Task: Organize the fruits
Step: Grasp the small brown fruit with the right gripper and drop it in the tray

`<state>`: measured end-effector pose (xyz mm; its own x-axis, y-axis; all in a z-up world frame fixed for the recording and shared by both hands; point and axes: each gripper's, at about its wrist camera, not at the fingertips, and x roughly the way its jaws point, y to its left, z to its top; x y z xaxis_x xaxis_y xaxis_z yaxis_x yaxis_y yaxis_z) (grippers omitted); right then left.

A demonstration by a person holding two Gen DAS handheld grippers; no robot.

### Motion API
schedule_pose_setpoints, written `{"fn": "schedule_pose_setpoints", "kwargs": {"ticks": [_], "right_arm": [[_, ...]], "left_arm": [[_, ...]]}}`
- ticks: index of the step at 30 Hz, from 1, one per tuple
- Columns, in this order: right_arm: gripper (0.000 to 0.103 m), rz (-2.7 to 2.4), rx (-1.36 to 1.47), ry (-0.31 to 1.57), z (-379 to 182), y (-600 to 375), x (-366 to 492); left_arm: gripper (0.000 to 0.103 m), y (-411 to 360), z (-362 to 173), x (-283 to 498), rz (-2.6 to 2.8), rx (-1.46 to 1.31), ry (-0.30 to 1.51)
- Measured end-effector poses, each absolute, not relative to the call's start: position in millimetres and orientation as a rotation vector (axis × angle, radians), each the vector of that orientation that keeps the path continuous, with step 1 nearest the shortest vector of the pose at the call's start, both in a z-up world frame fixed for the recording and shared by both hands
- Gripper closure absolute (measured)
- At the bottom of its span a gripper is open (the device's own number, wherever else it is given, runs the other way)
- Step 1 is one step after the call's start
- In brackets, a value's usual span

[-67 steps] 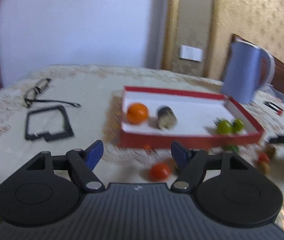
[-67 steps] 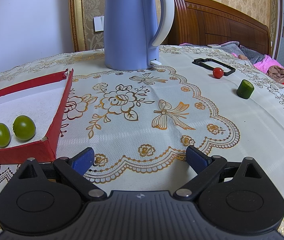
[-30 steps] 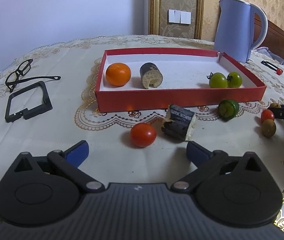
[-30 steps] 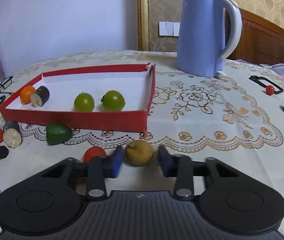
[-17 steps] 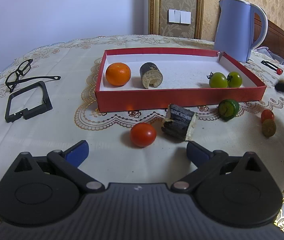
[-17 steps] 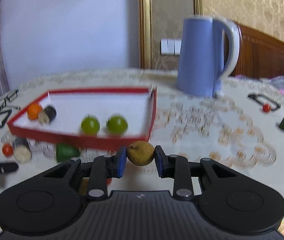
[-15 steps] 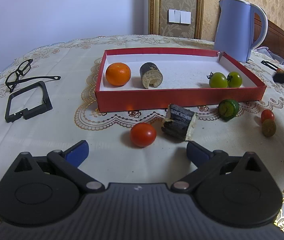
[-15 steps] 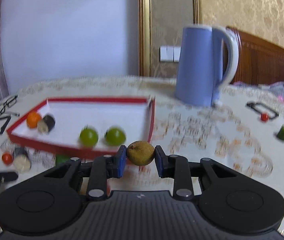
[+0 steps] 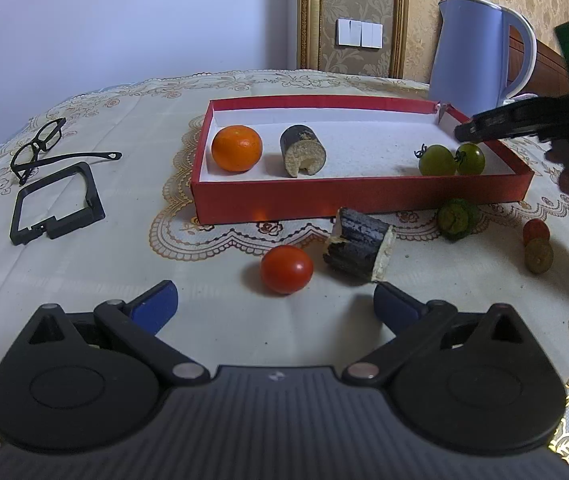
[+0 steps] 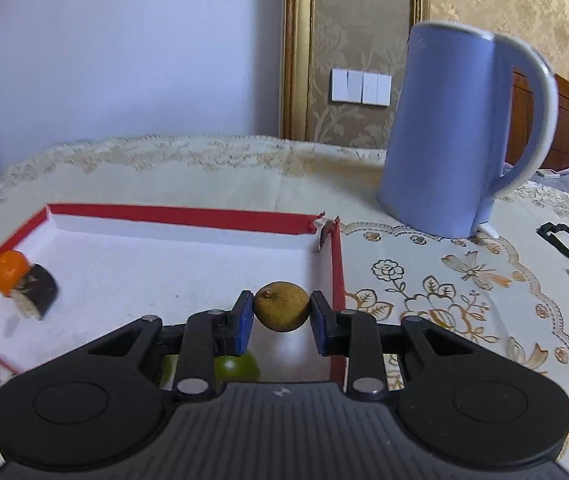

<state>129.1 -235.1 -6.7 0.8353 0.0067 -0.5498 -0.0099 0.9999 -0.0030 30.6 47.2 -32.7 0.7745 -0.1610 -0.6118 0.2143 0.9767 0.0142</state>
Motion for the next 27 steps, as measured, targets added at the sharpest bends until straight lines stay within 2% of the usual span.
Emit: {"fn": "schedule_pose_setpoints", "kwargs": {"ticks": [11, 13, 15, 17, 22, 27], "right_arm": [[0.073, 0.026, 0.011, 0.607, -17, -234, 138], [0.069, 0.03, -0.003, 0.6, -13, -233, 133], [0.044, 0.036, -0.016, 0.582, -7, -233, 122], [0.032, 0.019, -0.021, 0.535, 0, -236, 103], [0.032, -0.033, 0.019, 0.484, 5, -262, 49], [0.032, -0.14, 0.008, 0.536, -7, -287, 28]], "left_arm": [[0.0, 47, -33, 31, -0.203, 0.085, 0.654], [0.0, 47, -33, 31, -0.204, 0.085, 0.654], [0.0, 47, -33, 31, -0.203, 0.085, 0.654], [0.0, 47, -33, 31, -0.203, 0.085, 0.654], [0.0, 47, -33, 31, -0.203, 0.085, 0.654], [0.0, 47, -33, 31, -0.203, 0.084, 0.654]]}}
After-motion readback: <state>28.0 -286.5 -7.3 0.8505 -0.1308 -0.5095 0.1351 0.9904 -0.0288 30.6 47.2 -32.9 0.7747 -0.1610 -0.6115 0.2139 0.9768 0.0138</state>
